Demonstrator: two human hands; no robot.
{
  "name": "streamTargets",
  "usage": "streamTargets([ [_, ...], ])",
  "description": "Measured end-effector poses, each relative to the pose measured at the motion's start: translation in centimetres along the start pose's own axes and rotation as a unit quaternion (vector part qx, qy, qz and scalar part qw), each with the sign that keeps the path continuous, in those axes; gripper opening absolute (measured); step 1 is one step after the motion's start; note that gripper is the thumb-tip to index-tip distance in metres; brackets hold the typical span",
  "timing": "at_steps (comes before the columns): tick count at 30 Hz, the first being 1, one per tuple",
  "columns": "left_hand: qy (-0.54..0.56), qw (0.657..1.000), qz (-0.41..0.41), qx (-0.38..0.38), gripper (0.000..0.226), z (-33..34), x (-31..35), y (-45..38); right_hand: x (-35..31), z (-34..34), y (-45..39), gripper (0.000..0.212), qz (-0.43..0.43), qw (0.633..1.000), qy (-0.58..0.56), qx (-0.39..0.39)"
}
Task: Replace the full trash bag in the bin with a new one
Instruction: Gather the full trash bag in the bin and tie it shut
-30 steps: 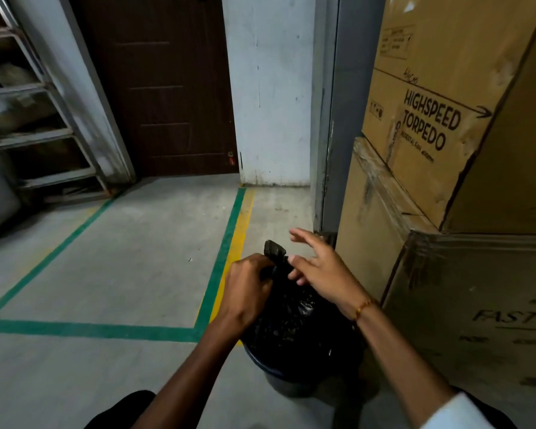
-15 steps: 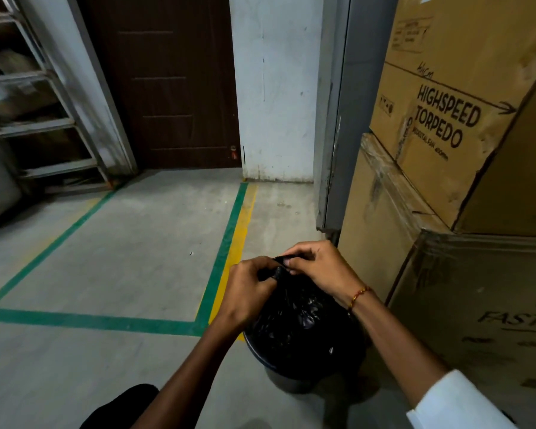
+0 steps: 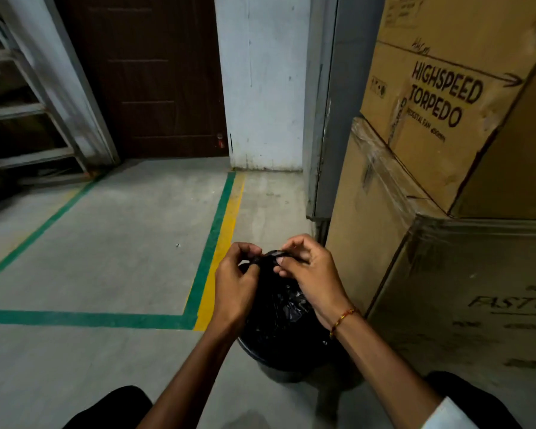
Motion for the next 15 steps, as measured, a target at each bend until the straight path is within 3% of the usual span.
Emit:
streamTargets([
  [6,-0.052,0.998,0.018,0.043,0.021,0.5,0.3,-0.4,0.5,1.0,1.2,0.029,-0.059,0.991,0.116,-0.014],
  [9,-0.042,0.998,-0.017,0.053,0.018,0.7,-0.3,-0.6,0.9,1.6,2.1,0.035,-0.126,0.971,0.201,-0.032],
  [11,-0.025,0.998,-0.045,0.046,0.016,0.9,-1.0,-0.6,1.1,1.7,2.2,0.038,-0.147,0.955,0.256,-0.01],
  [15,0.009,0.995,-0.101,0.025,0.009,1.4,-2.3,-0.1,1.6,1.2,1.7,0.021,-0.119,0.956,0.265,0.046],
])
Point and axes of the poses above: each hand's wrist, its own y-axis away from the middle knuckle, its own z-axis out of the palm, x = y × z, the point moved 4 cm from there along -y, towards the middle knuckle, and after that the axes turned 7 degrees about y, right-handed, at the moved point
